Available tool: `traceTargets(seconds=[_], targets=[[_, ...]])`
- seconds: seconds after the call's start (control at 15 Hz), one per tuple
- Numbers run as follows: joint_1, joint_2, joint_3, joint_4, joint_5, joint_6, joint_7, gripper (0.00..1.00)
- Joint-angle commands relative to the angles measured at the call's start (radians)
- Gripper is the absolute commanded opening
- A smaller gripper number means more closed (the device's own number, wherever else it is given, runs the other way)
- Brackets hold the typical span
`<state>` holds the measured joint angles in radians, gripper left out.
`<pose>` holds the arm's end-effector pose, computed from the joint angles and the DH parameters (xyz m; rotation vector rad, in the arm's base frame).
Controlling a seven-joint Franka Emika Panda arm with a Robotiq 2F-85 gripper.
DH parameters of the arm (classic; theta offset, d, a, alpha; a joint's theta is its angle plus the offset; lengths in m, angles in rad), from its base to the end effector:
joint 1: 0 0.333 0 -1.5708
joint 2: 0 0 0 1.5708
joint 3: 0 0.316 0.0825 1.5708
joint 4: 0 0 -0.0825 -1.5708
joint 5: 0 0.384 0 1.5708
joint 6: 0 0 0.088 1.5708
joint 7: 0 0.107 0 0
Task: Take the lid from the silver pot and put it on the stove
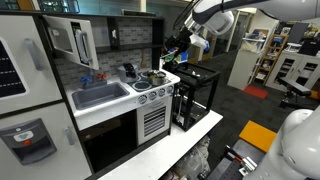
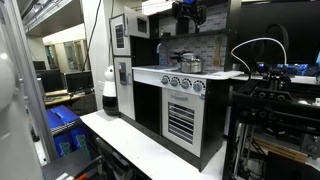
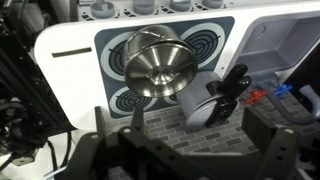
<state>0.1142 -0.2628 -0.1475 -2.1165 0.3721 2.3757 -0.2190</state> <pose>0.5195 -0.0203 0.5820 -2.7439 0.0293 -0.7790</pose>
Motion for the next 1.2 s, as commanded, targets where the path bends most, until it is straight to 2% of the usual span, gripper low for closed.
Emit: traceTargets(seconds=[0.0,0.2,0.6,0.67,1.13], targets=[[0.023,0.09,-0.028,0.129,0.138,-0.115,-0.235,1.0],[-0.001,0.146,-0.024,0.221,0.176,-0.236,-0.406,1.0],[-0.045,0.249,0.006,0.372,0.164,-0.457,-0.678,1.0],[-0.054,0.195,0.023,0.304,0.152,-0.391,-0.595,1.0],[-0.066,0.202,0.035,0.313,0.151,-0.399,-0.596,1.0]])
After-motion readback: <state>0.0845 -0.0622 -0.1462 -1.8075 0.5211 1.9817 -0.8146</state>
